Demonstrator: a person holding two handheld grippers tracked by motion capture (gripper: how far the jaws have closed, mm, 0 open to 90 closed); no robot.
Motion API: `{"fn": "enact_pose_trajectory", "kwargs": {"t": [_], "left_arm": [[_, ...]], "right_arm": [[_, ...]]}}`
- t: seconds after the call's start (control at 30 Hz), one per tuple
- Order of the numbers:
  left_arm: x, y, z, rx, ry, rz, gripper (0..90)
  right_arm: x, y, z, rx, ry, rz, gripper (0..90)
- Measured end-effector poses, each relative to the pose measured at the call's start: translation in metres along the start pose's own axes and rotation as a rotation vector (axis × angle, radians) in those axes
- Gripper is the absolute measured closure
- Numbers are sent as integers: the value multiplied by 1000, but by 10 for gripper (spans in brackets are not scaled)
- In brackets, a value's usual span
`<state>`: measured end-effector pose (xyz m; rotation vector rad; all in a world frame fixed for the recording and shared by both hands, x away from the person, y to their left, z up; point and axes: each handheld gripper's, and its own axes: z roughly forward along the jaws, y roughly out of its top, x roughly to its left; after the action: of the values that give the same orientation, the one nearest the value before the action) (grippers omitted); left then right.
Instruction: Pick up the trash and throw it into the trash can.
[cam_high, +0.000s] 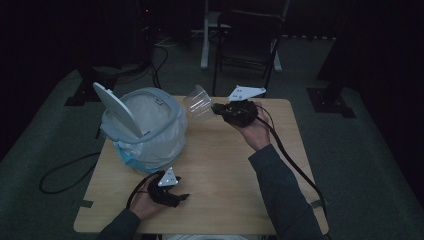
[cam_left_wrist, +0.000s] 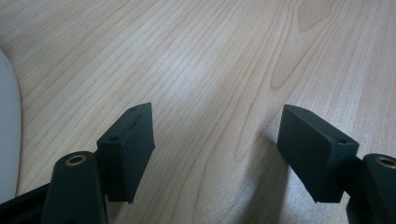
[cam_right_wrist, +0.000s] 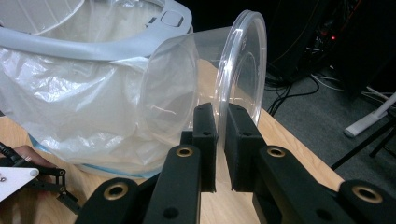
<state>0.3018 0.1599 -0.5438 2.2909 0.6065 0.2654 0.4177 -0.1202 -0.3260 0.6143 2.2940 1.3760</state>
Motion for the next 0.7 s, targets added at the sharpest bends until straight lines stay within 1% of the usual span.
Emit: {"fn": "enact_pose_trajectory", "kwargs": {"t": [0.2, 0.27, 0.37, 0.4, 0.43, 0.47, 0.6, 0.67, 0.7], "left_arm": [[1, 0, 1, 3, 19, -17, 206], [0, 0, 2, 5, 31, -12, 186], [1, 0, 2, 9, 40, -18, 147], [1, 0, 3, 9, 39, -29, 143], [1, 0, 3, 12, 44, -31, 139], [1, 1, 3, 16, 51, -33, 114], [2, 1, 4, 22, 53, -44, 96], [2, 1, 4, 27, 57, -50, 65], [2, 1, 5, 34, 66, -53, 65]], "right_arm": [[-1, 6, 3, 3, -4, -9, 832], [-2, 9, 4, 2, -4, -9, 832], [-2, 12, 5, 1, -5, -9, 832], [-3, 13, 6, -1, -6, -11, 832], [-3, 14, 6, -3, -5, -8, 832], [-3, 15, 6, -6, -4, -6, 832], [-5, 18, 5, -7, -9, -7, 832], [-5, 20, 5, -10, -12, -8, 832], [-5, 20, 5, -10, -12, -8, 832]]}}
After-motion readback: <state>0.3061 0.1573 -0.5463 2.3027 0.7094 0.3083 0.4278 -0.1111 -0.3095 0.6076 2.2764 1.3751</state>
